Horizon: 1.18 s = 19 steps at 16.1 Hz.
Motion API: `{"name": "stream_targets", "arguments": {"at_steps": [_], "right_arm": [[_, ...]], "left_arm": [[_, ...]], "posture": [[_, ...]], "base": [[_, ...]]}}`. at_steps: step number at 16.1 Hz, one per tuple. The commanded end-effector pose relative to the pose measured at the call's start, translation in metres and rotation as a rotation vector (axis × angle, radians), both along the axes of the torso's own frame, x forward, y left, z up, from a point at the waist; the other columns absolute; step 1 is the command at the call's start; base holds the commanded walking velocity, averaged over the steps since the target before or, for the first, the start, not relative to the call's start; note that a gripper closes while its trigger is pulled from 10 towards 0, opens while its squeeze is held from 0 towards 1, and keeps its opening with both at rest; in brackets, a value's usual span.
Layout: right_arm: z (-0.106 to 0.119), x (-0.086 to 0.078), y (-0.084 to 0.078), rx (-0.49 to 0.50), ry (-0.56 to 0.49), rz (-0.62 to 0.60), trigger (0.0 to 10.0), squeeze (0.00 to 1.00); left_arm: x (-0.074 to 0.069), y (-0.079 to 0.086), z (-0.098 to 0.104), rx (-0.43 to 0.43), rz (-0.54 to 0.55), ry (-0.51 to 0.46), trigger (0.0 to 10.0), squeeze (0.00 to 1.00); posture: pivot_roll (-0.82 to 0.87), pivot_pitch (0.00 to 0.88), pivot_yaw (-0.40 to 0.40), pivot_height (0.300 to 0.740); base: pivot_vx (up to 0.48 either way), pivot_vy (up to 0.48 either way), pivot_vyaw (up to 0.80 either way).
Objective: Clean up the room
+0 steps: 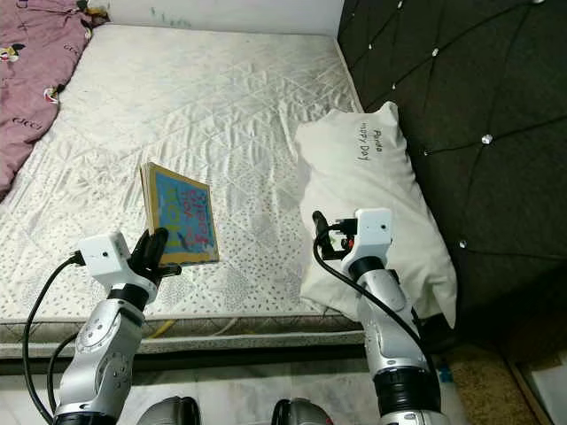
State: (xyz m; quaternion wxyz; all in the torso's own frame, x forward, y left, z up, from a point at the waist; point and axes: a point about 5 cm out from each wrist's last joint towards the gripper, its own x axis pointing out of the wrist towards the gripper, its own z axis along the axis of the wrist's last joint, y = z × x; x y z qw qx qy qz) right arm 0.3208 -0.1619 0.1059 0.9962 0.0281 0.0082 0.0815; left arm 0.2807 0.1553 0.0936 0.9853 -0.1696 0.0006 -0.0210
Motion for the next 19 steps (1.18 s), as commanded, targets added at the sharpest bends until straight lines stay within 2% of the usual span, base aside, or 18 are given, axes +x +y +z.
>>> {"name": "stream_targets", "arguments": {"at_steps": [1,9,16,19], "right_arm": [[-0.0023,-0.0004,-0.0025,-0.014,0.014,-0.001,10.0,0.0],[-0.0038,0.0,-0.0046,-0.024,0.014,-0.006,10.0,0.0],[-0.005,0.0009,-0.0035,-0.036,0.016,0.01,10.0,0.0],[-0.0046,0.003,-0.0049,-0.052,0.012,0.012,10.0,0.0]], "left_arm": [[0.0023,-0.0014,0.0141,0.001,-0.011,-0.073,10.0,0.0],[0.003,-0.0022,0.0124,0.01,-0.009,-0.058,10.0,0.0],[0.0045,-0.0006,0.0104,0.023,0.021,-0.038,10.0,0.0],[0.0057,0.0009,0.0101,0.032,0.031,-0.035,10.0,0.0]], "posture": [[-0.08,0.183,-0.079,0.698],[-0.07,0.185,-0.079,0.694],[-0.07,0.178,-0.082,0.61],[-0.07,0.173,-0.08,0.605]], "base": [[0.274,0.0,0.0],[0.0,0.0,0.0],[0.0,0.0,0.0],[0.0,0.0,0.0]]}}
